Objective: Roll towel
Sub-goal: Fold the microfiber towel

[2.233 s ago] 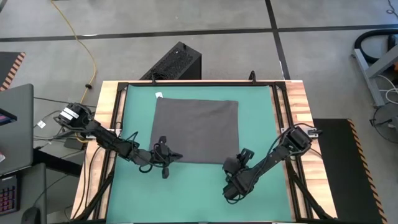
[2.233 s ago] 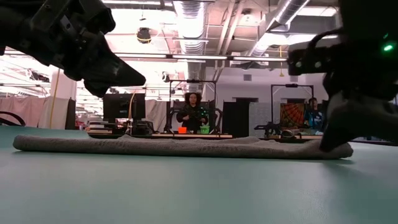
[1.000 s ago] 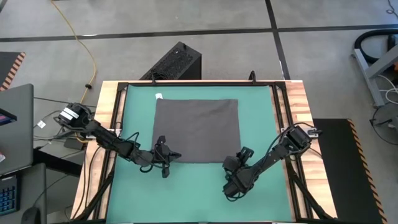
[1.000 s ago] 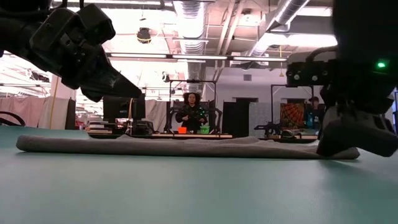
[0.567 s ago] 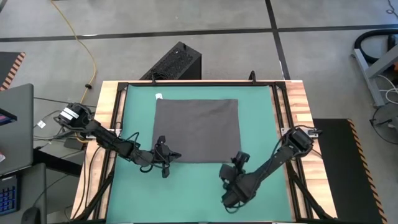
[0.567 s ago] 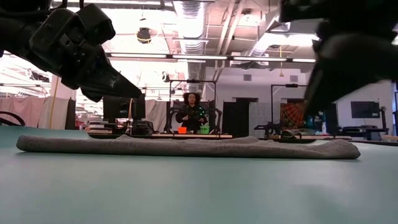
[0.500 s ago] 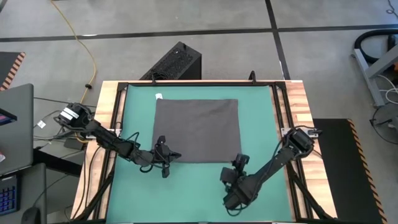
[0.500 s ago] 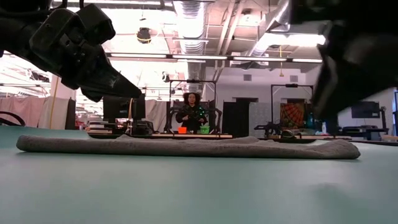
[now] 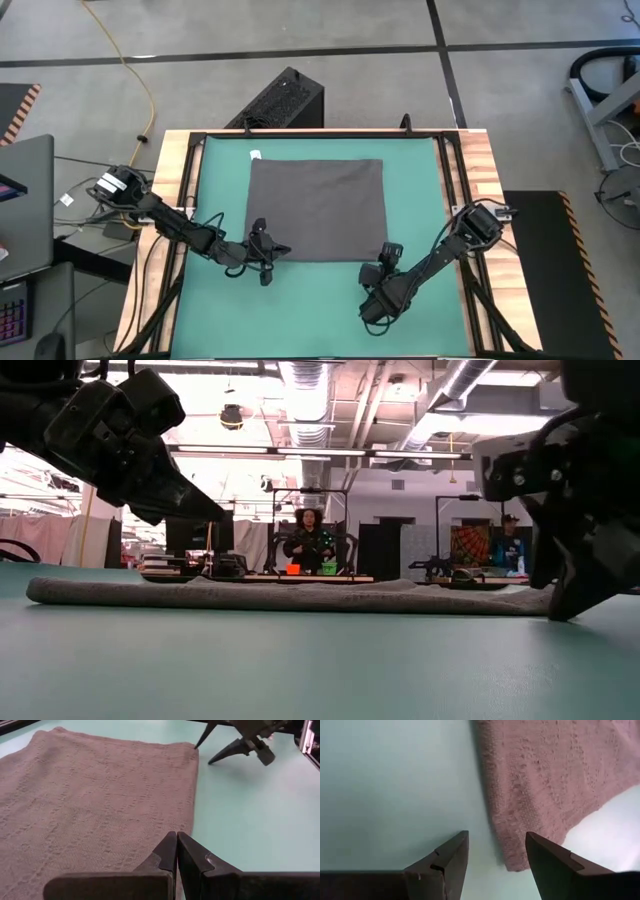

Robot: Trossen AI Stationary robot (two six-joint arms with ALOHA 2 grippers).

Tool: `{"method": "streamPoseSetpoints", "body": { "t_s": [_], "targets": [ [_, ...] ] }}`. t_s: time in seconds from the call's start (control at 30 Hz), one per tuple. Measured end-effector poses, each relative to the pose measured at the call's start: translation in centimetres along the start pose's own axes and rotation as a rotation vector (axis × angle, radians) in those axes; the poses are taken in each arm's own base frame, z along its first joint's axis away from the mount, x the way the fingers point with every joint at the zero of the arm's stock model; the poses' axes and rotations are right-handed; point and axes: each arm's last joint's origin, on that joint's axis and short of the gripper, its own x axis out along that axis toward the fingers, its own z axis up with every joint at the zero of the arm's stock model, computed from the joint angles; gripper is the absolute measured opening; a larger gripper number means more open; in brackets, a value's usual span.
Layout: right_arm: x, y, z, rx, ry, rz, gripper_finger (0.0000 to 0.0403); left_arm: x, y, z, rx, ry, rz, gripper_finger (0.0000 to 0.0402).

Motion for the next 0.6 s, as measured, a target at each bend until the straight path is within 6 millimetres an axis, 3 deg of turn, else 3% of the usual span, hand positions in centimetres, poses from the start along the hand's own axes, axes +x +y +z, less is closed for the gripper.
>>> {"method": "streamPoseSetpoints", "body": {
  "t_s": [0.23,0.4,0.5,0.6],
  "targets": [
    [-0.2,-0.7,0.8,-0.002,0.01,0.096,0.022,0.0,-0.1,-0.1,-0.012,0.015,-0.034,0.0],
    [-3.0,-3.5,1.5,0.056,-0.022,0.232,0.022,0.0,-0.3,-0.1,-0.053,0.037,-0.102,0.0],
    [-4.2,-5.9,1.8,0.199,-0.024,0.303,0.022,0.0,-0.4,-0.1,-0.099,0.048,-0.129,0.0],
    [-4.4,-8.2,1.4,0.469,0.046,0.368,0.022,0.0,-0.4,0.0,-0.172,0.048,-0.134,0.0]
  ]
}}
